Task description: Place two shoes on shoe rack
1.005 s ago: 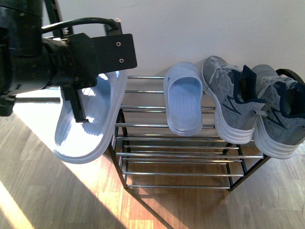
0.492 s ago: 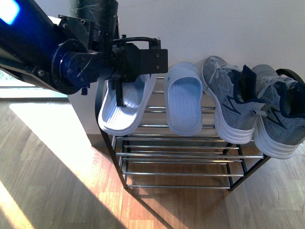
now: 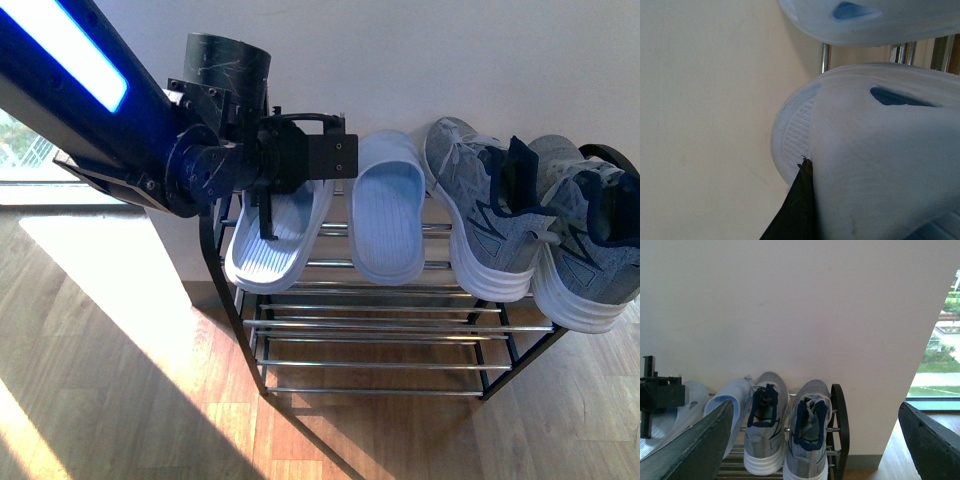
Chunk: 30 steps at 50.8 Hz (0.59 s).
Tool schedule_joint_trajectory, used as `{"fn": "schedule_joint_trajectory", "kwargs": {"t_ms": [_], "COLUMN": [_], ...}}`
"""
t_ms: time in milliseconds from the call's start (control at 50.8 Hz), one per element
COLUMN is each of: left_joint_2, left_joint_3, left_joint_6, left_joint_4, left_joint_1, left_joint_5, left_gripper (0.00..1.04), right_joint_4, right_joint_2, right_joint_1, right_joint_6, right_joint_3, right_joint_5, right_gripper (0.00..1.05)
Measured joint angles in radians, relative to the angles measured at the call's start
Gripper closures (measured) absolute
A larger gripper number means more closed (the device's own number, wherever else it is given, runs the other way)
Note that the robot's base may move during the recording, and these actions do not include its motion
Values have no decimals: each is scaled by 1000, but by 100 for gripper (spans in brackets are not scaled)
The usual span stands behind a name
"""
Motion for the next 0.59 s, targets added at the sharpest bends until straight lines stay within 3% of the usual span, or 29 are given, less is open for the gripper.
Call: {"fn": "schedule_joint_trajectory", "kwargs": {"t_ms": [118,197,591], "left_joint_2": [42,45,-15], "left_joint_3": [36,45,42], "left_joint_6": [-3,-4,-116], "left_joint_4": [-3,-15,-141], "left_joint_1": [0,-1,-31], "left_joint_5": [-2,-9,-4], "left_gripper": [102,93,16], "right_joint_4": [0,0,0], "right_joint_2": [0,0,0], "right_joint_1": [0,0,0], "right_joint_6": [0,0,0], "right_joint_3": [0,0,0], "right_joint_5": [0,0,0], "right_gripper": [9,9,9]}}
